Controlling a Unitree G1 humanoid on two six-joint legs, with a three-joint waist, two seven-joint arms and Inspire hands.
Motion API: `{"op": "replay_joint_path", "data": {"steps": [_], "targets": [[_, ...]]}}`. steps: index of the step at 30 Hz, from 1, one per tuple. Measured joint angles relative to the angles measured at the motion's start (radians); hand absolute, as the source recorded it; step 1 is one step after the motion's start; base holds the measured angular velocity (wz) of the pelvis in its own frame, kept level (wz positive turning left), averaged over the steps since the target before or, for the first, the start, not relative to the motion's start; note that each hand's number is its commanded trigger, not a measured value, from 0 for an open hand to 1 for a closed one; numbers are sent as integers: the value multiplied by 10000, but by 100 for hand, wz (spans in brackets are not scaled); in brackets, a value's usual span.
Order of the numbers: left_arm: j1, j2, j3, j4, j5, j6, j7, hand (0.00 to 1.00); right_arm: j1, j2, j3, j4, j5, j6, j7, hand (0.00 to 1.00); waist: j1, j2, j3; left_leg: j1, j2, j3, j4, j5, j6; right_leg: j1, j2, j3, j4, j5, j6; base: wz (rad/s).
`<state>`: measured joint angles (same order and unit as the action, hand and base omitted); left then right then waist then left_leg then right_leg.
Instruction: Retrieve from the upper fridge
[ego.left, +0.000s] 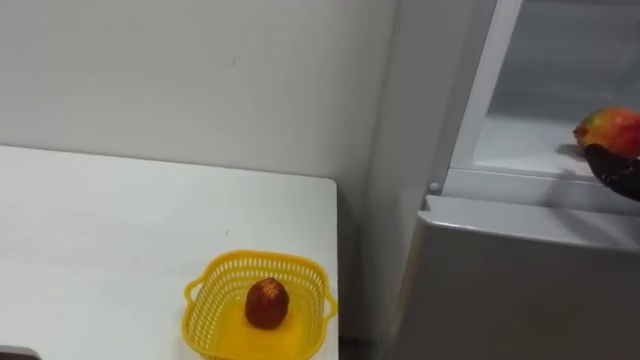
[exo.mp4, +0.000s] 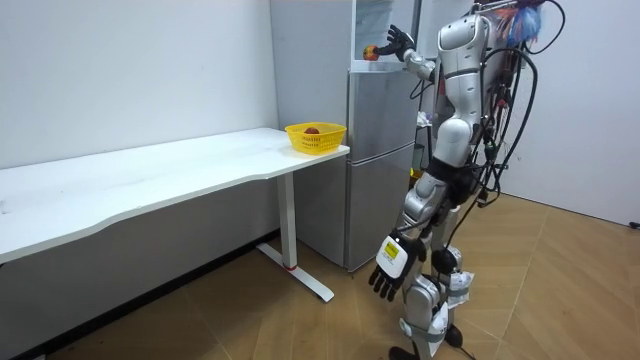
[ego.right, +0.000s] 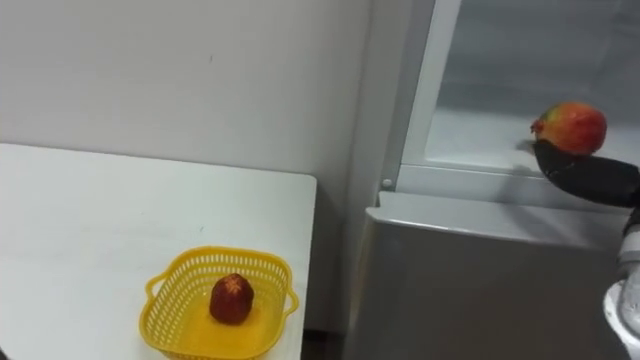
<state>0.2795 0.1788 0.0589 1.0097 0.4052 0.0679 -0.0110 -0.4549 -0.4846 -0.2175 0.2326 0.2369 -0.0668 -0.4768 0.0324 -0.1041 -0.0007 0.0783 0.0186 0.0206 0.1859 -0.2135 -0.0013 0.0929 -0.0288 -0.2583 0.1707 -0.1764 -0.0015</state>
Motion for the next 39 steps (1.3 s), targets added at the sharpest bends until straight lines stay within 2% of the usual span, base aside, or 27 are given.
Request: {"op": "replay_joint_path", "data": {"steps": [5, 10, 14, 20, 24, 27, 29, 31, 34, 39], "targets": [[24, 12, 1, -79, -20, 136, -8, 0, -1, -155, 0, 88, 25, 192, 1, 0, 3, -76, -8, -81, -41, -44, 60, -1, 1, 28, -51, -84, 1, -1, 1, 5], [18, 269, 74, -120, -40, 161, -1, 0, -192, -713, 6, 626, 647, 278, -1, 0, 14, -176, -73, -138, -64, -164, 192, -2, 3, 85, -74, -196, 4, -1, 0, 7], [107, 340, 128, -290, -12, 177, -4, 0, -522, -786, 5, 1221, 747, 278, 7, 0, 8, -170, -67, -123, -59, -164, 209, -1, 3, 109, -70, -198, 21, 1, -3, 0], [241, 349, 183, -506, -10, 184, 0, 0, -571, -786, 89, 1520, 888, 279, 234, 0, 48, -86, -3, -115, -58, -161, 165, -1, 2, 82, -62, -181, 19, 1, -3, 0], [227, 354, 172, -493, -9, 207, -52, 0, -1085, -880, 471, 2541, 922, 279, 505, 0, -12, -154, 44, -148, -57, -162, 134, 0, 1, 30, -58, -178, 2, -1, -4, 0], [177, 371, 178, -476, -7, 200, -219, 0, -1533, -1143, 769, 3391, 936, 317, 761, 0, 8, -255, 29, -217, -66, -173, 136, 1, 3, -83, -61, -169, 9, -1, -3, 0], [175, 422, 179, -462, -7, 243, -257, 0, -1807, -1434, 960, 3810, 927, 340, 1002, 0, 5, -356, 18, -246, -66, -238, 145, 1, 3, -85, -53, -185, 6, -1, -3, 4], [180, 437, 172, -463, -9, 354, -271, 0, -2324, -1874, 1454, 4676, 897, 440, 1341, 0, 23, -480, -27, -234, -63, -247, 164, 2, 2, -66, -47, -175, 11, -1, -3, 2], [191, 436, 172, -465, -7, 419, -286, 0, -2750, -2136, 1917, 5188, 743, 557, 1711, 0, 31, -563, -51, -185, -57, -247, 163, 2, 2, -27, -44, -176, 9, -1, -3, 0], [202, 437, 188, -480, 12, 582, -276, 0, -2869, -2162, 1986, 5343, 693, 835, 2217, 0, 63, -589, -52, -152, -59, -251, 160, 2, 2, 13, -53, -186, 18, -1, -3, 0]]}}
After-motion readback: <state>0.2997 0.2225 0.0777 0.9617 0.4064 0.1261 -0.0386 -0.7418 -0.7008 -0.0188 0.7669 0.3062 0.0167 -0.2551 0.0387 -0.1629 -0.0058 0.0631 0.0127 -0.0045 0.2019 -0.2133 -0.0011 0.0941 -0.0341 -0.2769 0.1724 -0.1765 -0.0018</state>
